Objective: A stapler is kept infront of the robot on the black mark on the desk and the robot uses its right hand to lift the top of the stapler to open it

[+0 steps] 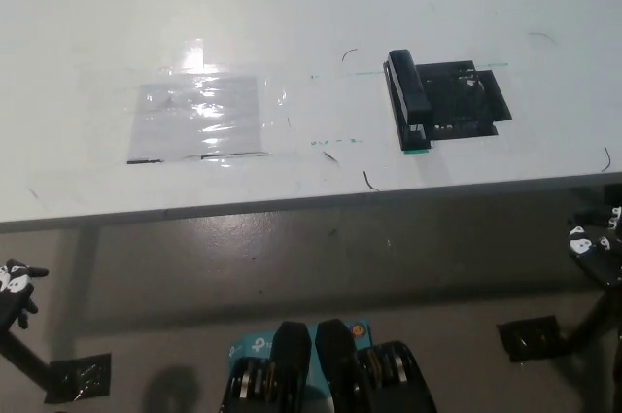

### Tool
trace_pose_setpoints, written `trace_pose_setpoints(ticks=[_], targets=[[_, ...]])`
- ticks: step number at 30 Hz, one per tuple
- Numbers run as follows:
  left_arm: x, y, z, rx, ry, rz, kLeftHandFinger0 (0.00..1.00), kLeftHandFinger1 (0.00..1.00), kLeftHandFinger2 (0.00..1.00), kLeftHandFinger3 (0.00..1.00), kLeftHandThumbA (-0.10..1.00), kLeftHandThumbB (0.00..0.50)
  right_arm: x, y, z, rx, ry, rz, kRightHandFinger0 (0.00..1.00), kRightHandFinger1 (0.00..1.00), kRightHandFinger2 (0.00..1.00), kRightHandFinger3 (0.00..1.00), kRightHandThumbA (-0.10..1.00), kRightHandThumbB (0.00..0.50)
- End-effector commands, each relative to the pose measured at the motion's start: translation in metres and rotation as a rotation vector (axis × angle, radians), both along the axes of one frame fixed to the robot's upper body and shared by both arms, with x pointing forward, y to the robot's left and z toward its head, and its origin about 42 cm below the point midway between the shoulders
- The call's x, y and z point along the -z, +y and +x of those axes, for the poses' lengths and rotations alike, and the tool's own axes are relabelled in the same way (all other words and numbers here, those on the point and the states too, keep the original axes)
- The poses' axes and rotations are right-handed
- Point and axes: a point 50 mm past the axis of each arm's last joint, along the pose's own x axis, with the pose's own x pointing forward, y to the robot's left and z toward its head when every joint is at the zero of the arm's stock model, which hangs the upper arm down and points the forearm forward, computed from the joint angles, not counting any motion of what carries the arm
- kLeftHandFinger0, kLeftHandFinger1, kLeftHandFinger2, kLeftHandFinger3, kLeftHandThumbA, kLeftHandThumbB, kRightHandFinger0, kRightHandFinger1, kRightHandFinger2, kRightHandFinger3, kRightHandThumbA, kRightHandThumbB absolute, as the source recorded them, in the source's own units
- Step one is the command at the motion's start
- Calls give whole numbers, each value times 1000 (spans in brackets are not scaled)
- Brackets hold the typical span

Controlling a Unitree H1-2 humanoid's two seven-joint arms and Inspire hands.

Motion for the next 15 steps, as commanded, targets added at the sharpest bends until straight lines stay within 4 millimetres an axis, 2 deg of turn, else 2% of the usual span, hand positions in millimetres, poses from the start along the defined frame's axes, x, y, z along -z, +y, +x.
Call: trace_pose_setpoints(ticks=[1,3,5,6,8,9,11,12,14,15], targets=[[-12,-3,6,6,-35,4,166,211,433,723,-100,0,-27,-6,0,0,-62,-62,7,35,151,447,152,34],[-12,-5,6,17,-33,18,170,206,421,746,-100,1,-47,-2,2,-21,-103,-137,0,32,140,460,147,43],[-12,-5,6,19,-32,22,166,207,419,752,-100,0,-60,1,4,-30,-129,-134,13,53,152,461,126,47],[-11,-5,7,20,-31,18,157,204,415,740,-100,0,-67,3,5,-41,-148,-135,19,64,163,464,74,39],[-11,-6,7,15,-29,10,144,192,408,726,-100,0,-83,9,9,-60,-169,-155,27,78,181,469,107,41],[-13,-5,8,15,-29,14,143,192,407,724,-100,0,-82,11,9,-60,-166,-152,27,79,181,470,111,42],[-13,-5,8,11,-20,13,150,199,420,753,-100,0,-104,20,15,-100,-228,-194,34,99,229,488,144,41],[-13,-4,9,15,-20,19,155,203,427,749,-100,0,-112,23,18,-118,-250,-200,36,104,234,488,137,29],[-13,-4,9,17,-21,18,159,211,433,753,-100,0,-120,28,20,-127,-270,-196,33,102,228,477,105,35],[-13,-4,9,16,-20,21,158,210,431,756,-100,0,-135,39,25,-147,-295,-182,38,104,227,466,110,31]])
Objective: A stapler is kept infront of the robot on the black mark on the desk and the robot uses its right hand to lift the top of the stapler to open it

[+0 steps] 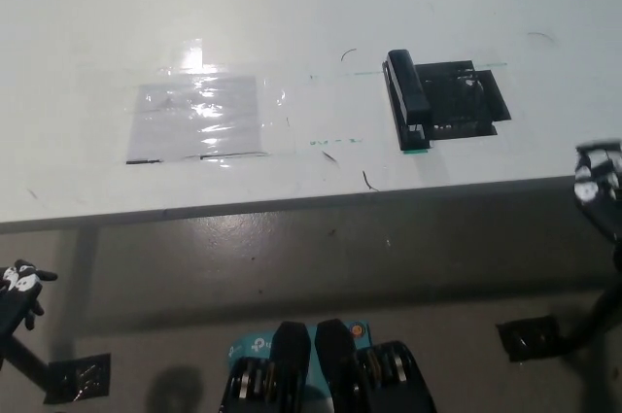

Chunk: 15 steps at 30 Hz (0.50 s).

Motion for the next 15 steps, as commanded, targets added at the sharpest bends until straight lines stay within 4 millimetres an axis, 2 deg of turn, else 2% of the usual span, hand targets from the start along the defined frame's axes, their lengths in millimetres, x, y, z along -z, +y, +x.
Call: trace_pose_setpoints(ticks=[1,4,6,7,8,12,14,15], targets=[[-14,0,6,6,-36,26,158,209,430,757,-100,0,-44,15,12,-49,-88,-37,38,104,227,465,111,32],[-14,0,7,7,-40,18,173,217,428,736,-100,0,-63,34,21,-100,-86,58,83,152,282,526,154,23],[-13,0,6,5,-36,21,175,216,428,736,-100,0,-66,39,24,-113,-49,116,124,186,319,572,203,33],[-12,1,6,4,-35,24,177,219,442,741,-100,0,-67,48,30,-134,-23,195,200,253,387,651,262,14],[-12,1,6,2,-30,22,194,235,462,764,-100,0,-67,55,33,-177,-19,283,313,361,516,739,297,0],[-12,2,4,-2,-33,18,191,234,450,752,-100,0,-60,72,45,-245,18,520,410,451,576,865,398,0],[-12,3,4,-2,-34,18,188,232,448,750,-100,0,-59,75,46,-248,27,551,424,457,577,883,447,0],[-12,3,4,-1,-33,20,190,235,451,747,-100,0,-57,79,49,-260,44,633,416,492,627,924,472,0]])
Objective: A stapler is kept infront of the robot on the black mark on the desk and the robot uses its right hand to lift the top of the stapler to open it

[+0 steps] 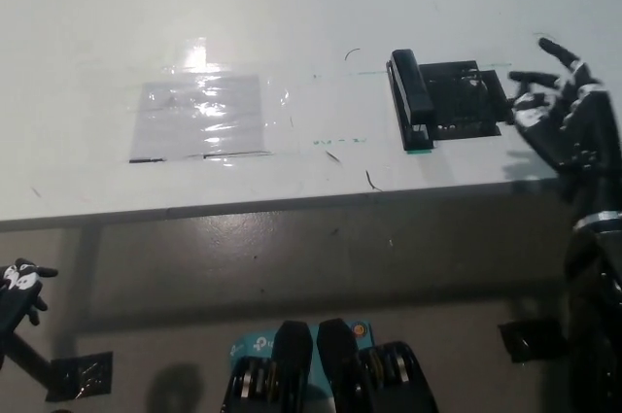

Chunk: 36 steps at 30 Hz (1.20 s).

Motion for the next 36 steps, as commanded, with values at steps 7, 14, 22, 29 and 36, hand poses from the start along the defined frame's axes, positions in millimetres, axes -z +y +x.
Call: trace_pose_setpoints(ticks=[7,14,22,29,36], targets=[[-11,2,3,-15,-33,16,208,249,457,724,-100,0,-4,47,32,-139,179,718,740,867,1000,1000,710,0],[-12,1,6,-13,-50,23,159,208,419,713,-100,13,5,65,38,-118,255,884,838,945,1000,1000,853,0],[-12,1,5,-15,-53,13,155,203,416,728,-100,0,10,81,44,-82,325,998,912,1000,1000,1000,883,0],[-12,0,6,-12,-57,17,155,207,430,737,-100,0,8,98,51,-101,368,1057,885,1000,1000,1000,862,0],[-15,0,9,-12,-64,12,165,214,436,711,-100,0,8,111,62,-100,420,1065,832,963,1000,1000,801,0]])
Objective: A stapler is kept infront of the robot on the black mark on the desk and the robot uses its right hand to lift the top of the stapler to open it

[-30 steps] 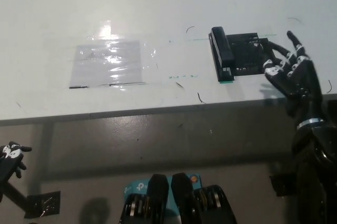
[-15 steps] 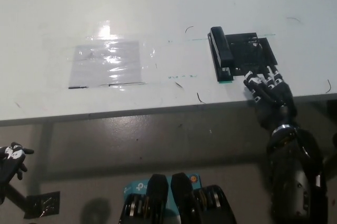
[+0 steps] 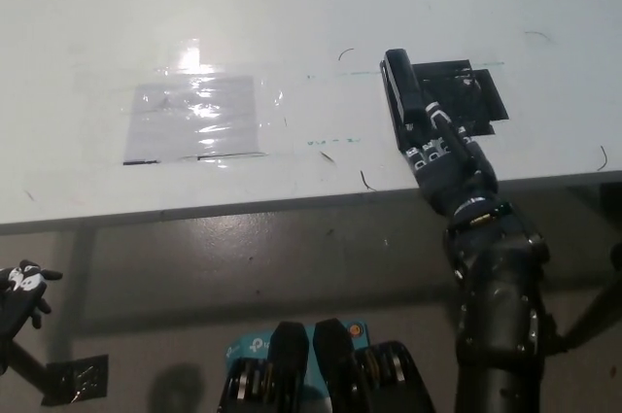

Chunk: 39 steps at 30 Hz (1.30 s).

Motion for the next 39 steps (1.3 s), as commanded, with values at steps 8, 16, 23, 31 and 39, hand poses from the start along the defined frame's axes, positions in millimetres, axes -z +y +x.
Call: trace_pose_setpoints(ticks=[8,16,23,31,39], targets=[[-19,3,6,-11,-62,31,181,230,447,762,-100,0,-25,24,15,-65,-27,78,827,971,1000,1000,840,0],[-18,4,6,-8,-66,33,182,237,475,769,-100,0,-26,27,19,-76,-31,83,829,930,1000,1000,845,0],[-10,3,-2,-15,-43,28,208,241,454,753,-100,0,-22,36,24,-94,-26,82,824,924,1000,1000,808,0],[-7,4,-7,-19,-25,23,218,254,495,763,-100,0,-50,41,41,-107,-75,77,735,818,951,1000,642,0],[-5,5,-8,-34,-18,23,173,237,456,730,-100,0,-93,52,54,-121,-150,49,752,791,898,988,645,0]])
